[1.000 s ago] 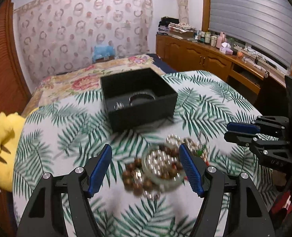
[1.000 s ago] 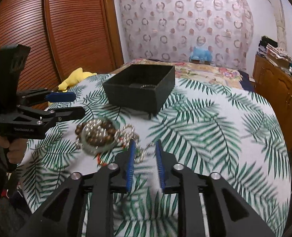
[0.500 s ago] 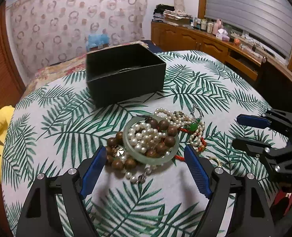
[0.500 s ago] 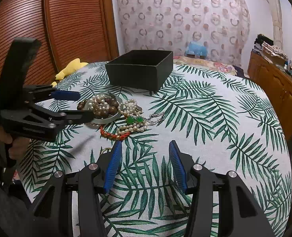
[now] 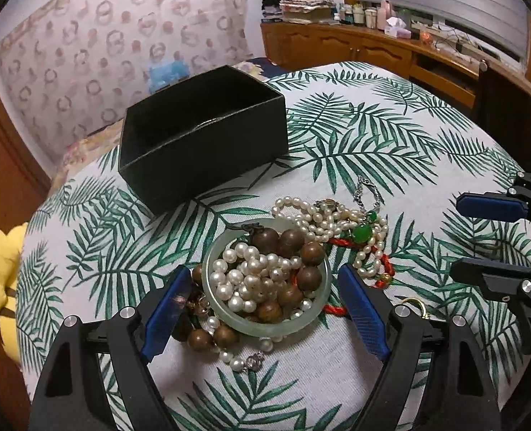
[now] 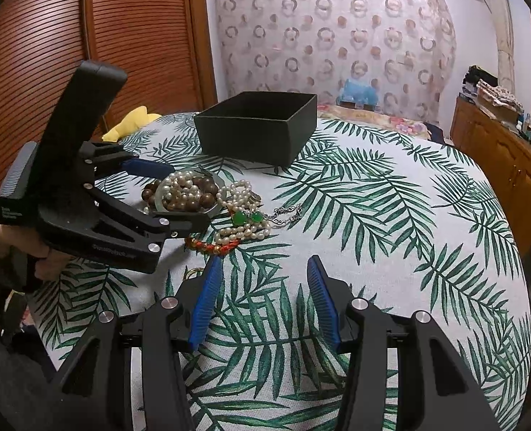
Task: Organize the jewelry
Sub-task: 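Grasp the green jade bangle with the left gripper and lift it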
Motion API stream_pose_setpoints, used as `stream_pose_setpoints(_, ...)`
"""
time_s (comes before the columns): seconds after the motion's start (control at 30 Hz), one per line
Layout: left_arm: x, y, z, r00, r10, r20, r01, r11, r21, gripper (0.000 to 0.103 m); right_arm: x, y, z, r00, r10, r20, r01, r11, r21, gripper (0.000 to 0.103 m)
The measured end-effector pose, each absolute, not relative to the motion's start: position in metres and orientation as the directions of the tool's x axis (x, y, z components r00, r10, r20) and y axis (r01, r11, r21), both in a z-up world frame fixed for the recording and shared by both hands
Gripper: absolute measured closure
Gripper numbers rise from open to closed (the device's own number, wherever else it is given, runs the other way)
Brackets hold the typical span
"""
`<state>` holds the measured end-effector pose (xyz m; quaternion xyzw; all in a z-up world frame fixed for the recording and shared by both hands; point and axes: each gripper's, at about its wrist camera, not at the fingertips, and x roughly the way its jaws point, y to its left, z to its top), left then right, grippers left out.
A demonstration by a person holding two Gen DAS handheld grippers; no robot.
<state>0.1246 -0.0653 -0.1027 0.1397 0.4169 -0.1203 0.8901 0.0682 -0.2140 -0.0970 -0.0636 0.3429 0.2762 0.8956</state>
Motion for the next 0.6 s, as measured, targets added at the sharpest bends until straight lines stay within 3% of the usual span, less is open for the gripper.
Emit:
stream_pose_setpoints(0.07,0.125,-0.065,-0.103,0.626,-0.101,-0.773,0.334,0.931,0.149,0.023,0.068,-0.214,-0.097,0.610,0.451,-0.651,-0.539,0.839,0.076,0.051)
stream_pose_setpoints(0.17,0.124,-0.066,-0.103,0.642,-0.098,-0.760,0.337,0.927,0.164,0.034,0.068,-0.215,-0.098,0.606,0.452,-0.655,-0.541,0.837,0.078,0.051)
stream_pose_setpoints(0.6,0.083,-0.044,-0.064,0.729,-0.181,-0.660,0.278,0.960,0.044,0.034,0.069,-0.209,-0.100,0.595,0.446,-0.669,-0.553,0.831,0.063,0.051)
